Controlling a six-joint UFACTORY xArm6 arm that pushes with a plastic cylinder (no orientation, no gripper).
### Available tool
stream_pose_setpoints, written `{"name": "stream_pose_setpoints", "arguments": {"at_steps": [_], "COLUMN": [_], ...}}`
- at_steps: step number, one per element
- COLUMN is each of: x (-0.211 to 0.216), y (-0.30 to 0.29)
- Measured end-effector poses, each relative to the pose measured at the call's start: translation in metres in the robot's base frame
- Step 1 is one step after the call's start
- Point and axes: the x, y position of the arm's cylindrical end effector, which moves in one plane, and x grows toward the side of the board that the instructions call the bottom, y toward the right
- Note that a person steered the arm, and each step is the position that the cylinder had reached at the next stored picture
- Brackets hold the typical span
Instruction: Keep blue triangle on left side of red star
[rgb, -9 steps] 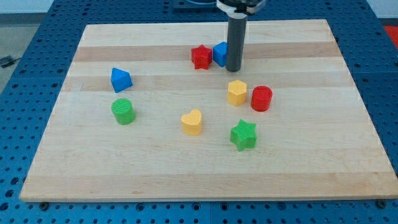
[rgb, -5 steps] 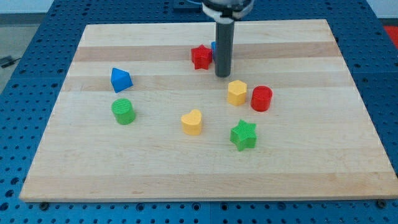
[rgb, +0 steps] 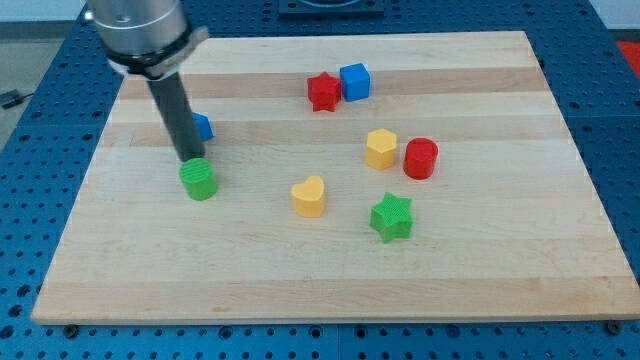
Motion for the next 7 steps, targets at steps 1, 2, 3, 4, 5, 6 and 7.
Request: {"name": "stream_pose_setpoints", "arguments": {"at_steps": [1,2,3,4,5,6,7], "x": [0.0,-0.009,-0.031,-0.039,-0.045,-0.053,-0.062], "y": [-0.028,-0.028,-0.014,0.006,0.037,0.068,0.097]}}
